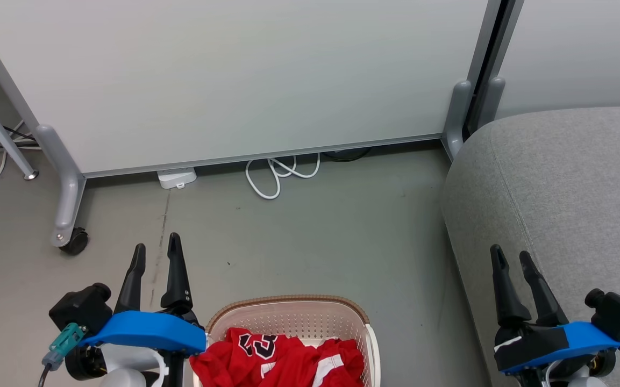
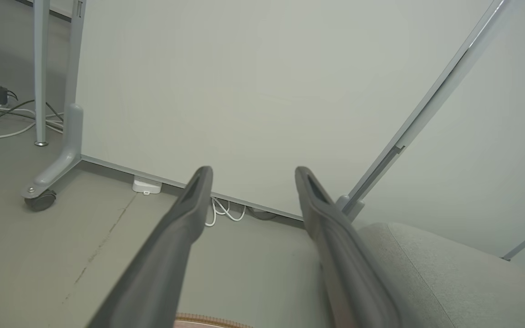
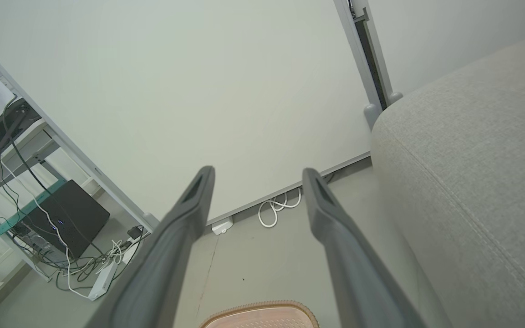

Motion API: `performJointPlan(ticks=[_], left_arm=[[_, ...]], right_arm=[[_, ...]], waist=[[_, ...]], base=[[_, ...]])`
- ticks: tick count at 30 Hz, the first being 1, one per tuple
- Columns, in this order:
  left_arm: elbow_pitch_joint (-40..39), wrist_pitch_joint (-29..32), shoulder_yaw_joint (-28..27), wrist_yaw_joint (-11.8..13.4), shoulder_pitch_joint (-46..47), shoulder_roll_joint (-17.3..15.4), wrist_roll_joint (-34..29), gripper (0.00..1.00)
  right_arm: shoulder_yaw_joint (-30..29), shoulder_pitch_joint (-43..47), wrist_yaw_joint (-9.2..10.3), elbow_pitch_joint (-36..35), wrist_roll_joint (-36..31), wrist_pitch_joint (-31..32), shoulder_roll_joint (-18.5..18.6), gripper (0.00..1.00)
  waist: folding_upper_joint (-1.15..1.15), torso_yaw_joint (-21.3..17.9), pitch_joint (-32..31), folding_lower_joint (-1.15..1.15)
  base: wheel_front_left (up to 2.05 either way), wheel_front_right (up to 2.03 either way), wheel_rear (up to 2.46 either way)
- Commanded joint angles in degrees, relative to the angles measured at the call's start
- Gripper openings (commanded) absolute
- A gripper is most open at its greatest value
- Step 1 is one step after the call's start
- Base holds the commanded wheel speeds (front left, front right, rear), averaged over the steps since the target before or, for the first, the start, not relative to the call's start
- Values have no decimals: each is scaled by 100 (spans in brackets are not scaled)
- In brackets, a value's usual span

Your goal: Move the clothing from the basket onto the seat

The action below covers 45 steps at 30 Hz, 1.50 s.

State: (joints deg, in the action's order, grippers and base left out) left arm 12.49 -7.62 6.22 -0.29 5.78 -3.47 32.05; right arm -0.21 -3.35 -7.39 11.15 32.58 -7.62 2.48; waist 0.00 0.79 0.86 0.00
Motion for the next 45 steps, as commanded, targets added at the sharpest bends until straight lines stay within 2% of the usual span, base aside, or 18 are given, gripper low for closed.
performJointPlan(ticks=[1, 10, 20, 45], left_arm=[[-42, -62, 41, 29, 125, -47, -211, 100], [-39, -193, 161, 61, 155, -61, -761, 100], [-10, -332, 290, -66, 171, -64, -1272, 100], [-24, -621, 439, -64, 184, -2, -2423, 100]], right_arm=[[26, -122, -9, -77, -218, -64, 42, 100], [102, -120, -10, -95, -781, -195, 46, 100], [183, -116, -11, -101, -1334, -336, 48, 100], [352, -112, -14, -115, -2511, -620, 52, 100]], waist=[[0, 4, -1, 0], [0, 26, 4, 0], [0, 48, 15, 0], [0, 89, 56, 0]], base=[[0, 0, 0], [0, 0, 0], [0, 0, 0], [0, 0, 0]])
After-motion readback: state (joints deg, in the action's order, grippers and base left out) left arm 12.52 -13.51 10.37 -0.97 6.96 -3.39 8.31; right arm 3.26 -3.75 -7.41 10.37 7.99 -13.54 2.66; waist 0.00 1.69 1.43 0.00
